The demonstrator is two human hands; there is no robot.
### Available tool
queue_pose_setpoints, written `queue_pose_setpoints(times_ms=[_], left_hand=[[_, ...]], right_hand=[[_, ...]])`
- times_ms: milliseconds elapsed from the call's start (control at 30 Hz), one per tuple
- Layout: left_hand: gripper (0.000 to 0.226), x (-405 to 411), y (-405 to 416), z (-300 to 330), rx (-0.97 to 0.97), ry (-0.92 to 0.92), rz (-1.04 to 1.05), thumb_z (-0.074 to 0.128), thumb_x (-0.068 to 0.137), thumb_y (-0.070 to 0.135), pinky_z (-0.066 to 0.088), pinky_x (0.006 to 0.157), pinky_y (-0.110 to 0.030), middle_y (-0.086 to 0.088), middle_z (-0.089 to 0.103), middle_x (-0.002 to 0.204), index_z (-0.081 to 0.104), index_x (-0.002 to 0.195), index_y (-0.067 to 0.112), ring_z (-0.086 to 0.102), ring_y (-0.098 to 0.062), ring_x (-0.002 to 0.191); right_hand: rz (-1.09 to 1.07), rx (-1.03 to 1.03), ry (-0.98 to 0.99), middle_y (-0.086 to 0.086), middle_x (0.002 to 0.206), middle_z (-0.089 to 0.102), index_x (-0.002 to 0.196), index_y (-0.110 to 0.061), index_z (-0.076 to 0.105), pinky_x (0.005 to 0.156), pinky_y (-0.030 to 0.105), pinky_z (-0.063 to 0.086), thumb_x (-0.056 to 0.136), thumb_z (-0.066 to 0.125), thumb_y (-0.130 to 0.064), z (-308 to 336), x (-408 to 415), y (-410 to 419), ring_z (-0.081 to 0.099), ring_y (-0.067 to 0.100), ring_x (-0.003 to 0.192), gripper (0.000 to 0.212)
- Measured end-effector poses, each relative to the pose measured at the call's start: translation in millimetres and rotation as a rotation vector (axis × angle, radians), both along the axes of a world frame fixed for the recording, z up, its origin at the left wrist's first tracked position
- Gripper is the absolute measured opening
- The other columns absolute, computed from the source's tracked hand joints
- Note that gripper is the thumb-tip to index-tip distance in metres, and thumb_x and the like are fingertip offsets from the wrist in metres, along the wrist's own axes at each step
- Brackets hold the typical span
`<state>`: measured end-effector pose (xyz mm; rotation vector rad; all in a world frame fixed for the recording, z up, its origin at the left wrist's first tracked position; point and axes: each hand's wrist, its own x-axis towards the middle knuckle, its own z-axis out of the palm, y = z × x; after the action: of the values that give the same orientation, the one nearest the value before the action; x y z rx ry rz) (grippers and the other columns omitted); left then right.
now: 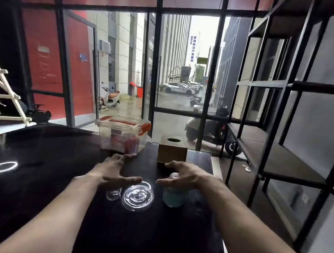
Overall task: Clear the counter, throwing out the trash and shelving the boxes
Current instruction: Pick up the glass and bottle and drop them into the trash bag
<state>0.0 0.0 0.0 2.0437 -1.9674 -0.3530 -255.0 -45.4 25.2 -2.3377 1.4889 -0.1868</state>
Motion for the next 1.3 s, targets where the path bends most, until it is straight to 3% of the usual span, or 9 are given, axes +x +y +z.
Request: queue_pose_setpoints(times_ms=[167, 267, 400, 500, 633, 800, 967, 1100, 1300], left_hand=[[0.093, 1, 9, -19, 0.028, 0.009, -0.012, 0.075, 0.071, 0.070, 0.049, 0.104, -0.035, 0.005, 0.053, 0.124, 0.038, 0.152, 0.041, 0.060, -0.015, 0.113], [0.068, 2, 11, -26, 0.016, -0.054, 0.023, 0.076, 0.080, 0.053, 0.048, 0.104, -0.033, 0.005, 0.061, 0.126, 0.051, 0.142, 0.039, 0.061, -0.016, 0.119], [0.041, -2, 15, -22, -0.056, -0.033, 0.030, 0.073, 0.084, 0.029, 0.048, 0.091, -0.028, 0.008, 0.063, 0.108, 0.065, 0.123, 0.038, 0.063, -0.014, 0.101], [0.033, -15, 16, -8, -0.103, -0.010, 0.009, 0.071, 0.080, 0.025, 0.049, 0.085, -0.027, 0.014, 0.063, 0.097, 0.069, 0.112, 0.037, 0.063, -0.011, 0.092], [0.037, -40, 16, -4, -0.099, -0.036, -0.060, 0.070, 0.075, 0.029, 0.053, 0.088, -0.030, 0.012, 0.069, 0.110, 0.068, 0.112, 0.037, 0.065, -0.012, 0.096], [0.047, -52, 13, -29, -0.093, -0.122, -0.099, 0.064, 0.085, 0.042, 0.047, 0.103, -0.034, 0.006, 0.058, 0.128, 0.059, 0.131, 0.035, 0.053, -0.017, 0.128], [0.089, -56, 16, -19, 0.062, -0.195, -0.118, 0.071, 0.061, 0.078, 0.045, 0.108, -0.038, 0.010, 0.052, 0.138, 0.047, 0.140, 0.044, 0.047, -0.017, 0.132], [0.105, -60, 12, -13, 0.129, -0.189, -0.101, 0.081, 0.045, 0.076, 0.048, 0.108, -0.037, 0.013, 0.054, 0.139, 0.046, 0.140, 0.048, 0.054, -0.017, 0.131], [0.096, -56, 5, -11, 0.125, -0.139, -0.076, 0.086, 0.047, 0.062, 0.049, 0.104, -0.033, 0.011, 0.056, 0.134, 0.052, 0.135, 0.047, 0.055, -0.018, 0.126]], right_hand=[[0.014, 0.066, -0.014, 0.003, 0.149, 0.052, 0.145, -0.038, 0.050, 0.109, 0.041, 0.049, 0.067, 0.088, -0.057, -12, -4, 7, 0.054, 0.027, 0.131, 0.090], [-0.009, 0.017, 0.000, 0.007, 0.139, 0.053, 0.143, -0.041, 0.049, 0.105, 0.037, 0.049, 0.065, 0.091, -0.047, -17, -5, 8, 0.055, 0.030, 0.125, 0.088], [-0.018, -0.030, 0.002, 0.009, 0.136, 0.055, 0.142, -0.038, 0.052, 0.099, 0.034, 0.047, 0.068, 0.090, -0.041, -19, -5, 9, 0.057, 0.031, 0.123, 0.084], [-0.024, -0.040, 0.001, 0.010, 0.135, 0.056, 0.141, -0.037, 0.052, 0.100, 0.035, 0.048, 0.067, 0.090, -0.041, -20, -4, 9, 0.058, 0.032, 0.122, 0.083], [-0.024, -0.053, 0.003, 0.009, 0.136, 0.058, 0.140, -0.036, 0.053, 0.097, 0.032, 0.047, 0.069, 0.088, -0.042, -21, -5, 10, 0.059, 0.031, 0.122, 0.080], [-0.012, -0.051, 0.009, 0.009, 0.133, 0.057, 0.141, -0.032, 0.052, 0.100, 0.034, 0.049, 0.073, 0.087, -0.041, -20, -8, 13, 0.059, 0.031, 0.120, 0.077], [-0.017, -0.055, 0.009, 0.009, 0.130, 0.057, 0.140, -0.034, 0.051, 0.099, 0.036, 0.050, 0.071, 0.087, -0.043, -23, -7, 10, 0.060, 0.031, 0.116, 0.078], [-0.018, -0.069, 0.010, 0.005, 0.129, 0.058, 0.138, -0.036, 0.049, 0.096, 0.038, 0.050, 0.068, 0.087, -0.046, -28, -5, 7, 0.059, 0.029, 0.116, 0.080], [-0.006, -0.088, -0.002, 0.003, 0.128, 0.053, 0.139, -0.035, 0.047, 0.096, 0.039, 0.051, 0.069, 0.085, -0.040, -30, -6, 9, 0.057, 0.029, 0.117, 0.079]])
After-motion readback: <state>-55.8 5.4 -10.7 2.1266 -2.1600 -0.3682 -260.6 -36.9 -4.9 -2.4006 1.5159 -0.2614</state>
